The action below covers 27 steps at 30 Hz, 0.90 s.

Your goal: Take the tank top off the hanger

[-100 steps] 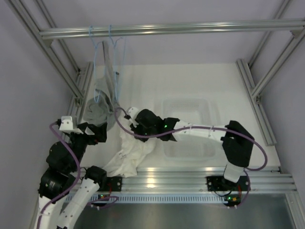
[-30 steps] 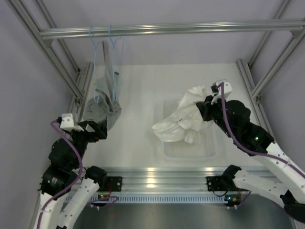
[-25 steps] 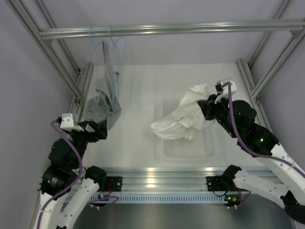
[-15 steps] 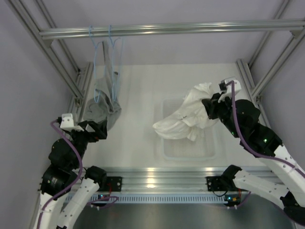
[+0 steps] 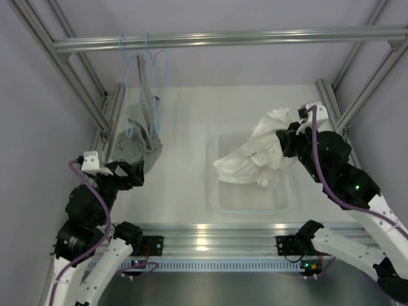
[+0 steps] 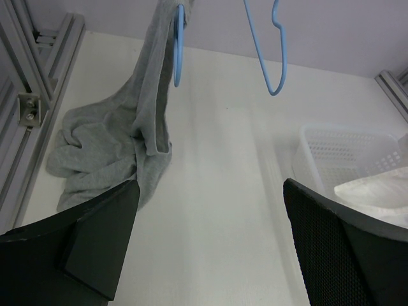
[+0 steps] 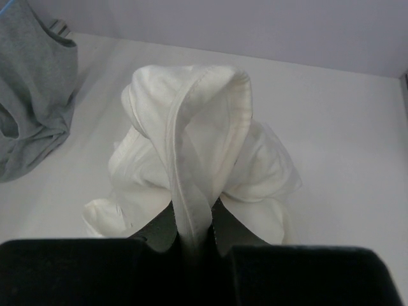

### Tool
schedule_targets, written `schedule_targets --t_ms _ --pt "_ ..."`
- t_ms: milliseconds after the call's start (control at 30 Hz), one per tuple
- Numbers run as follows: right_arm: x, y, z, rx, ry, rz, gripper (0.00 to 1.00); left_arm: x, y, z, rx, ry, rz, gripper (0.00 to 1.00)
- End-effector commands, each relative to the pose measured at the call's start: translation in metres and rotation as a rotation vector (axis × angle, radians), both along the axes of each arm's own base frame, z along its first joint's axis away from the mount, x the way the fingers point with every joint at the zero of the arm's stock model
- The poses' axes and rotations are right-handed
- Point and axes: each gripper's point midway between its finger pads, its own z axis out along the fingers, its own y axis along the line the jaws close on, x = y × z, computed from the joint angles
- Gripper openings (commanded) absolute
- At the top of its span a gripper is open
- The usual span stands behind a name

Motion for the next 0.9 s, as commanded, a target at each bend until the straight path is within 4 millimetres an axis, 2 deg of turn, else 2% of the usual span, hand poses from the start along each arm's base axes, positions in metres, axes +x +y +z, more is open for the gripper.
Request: schedule_targets --t_ms 0,67,133,333,467,533,633,733,833,867 --pt "0.008 -0.015 0.012 0.023 -0.032 -0.081 0.0 0.006 -0.004 0.008 -0.015 -0.031 -0.007 0.99" --pt "0.009 -0.019 0.009 0.025 -0.025 -0.093 0.0 0.006 -0.005 0.007 -0.014 -0.028 -0.012 0.99" --pt "0.011 -0.014 0.005 0.027 -0.01 -0.071 0.0 0.007 -0.005 0.007 -0.014 -0.027 -0.013 0.99" --pt "0.024 -0.01 -0.02 -0.015 0.051 -0.095 0.0 0.006 -0.005 0.007 -0.014 -0.027 -0.015 0.99" --pt "0.036 0.022 -0.057 -0.015 0.152 -0.01 0.0 0.008 -0.006 0.006 -0.012 -0.021 -0.012 0.99" --pt "0.033 0.041 -0.079 0.008 0.201 0.073 0.0 0.008 -0.006 0.005 -0.008 -0.018 -0.015 0.99" --pt "0.03 0.064 -0.097 0.042 0.243 0.131 0.0 0.008 -0.005 0.005 -0.011 -0.02 -0.01 0.99" --pt "0.022 0.089 -0.1 0.073 0.243 0.187 0.0 0.009 -0.006 0.005 -0.009 -0.015 -0.01 0.99" --pt "0.026 0.095 -0.107 0.057 0.248 0.158 0.0 0.009 -0.006 0.004 -0.007 -0.014 -0.01 0.99" --pt "0.028 0.097 -0.116 0.049 0.266 0.147 0.0 0.009 -0.006 0.005 -0.008 -0.015 -0.013 0.99"
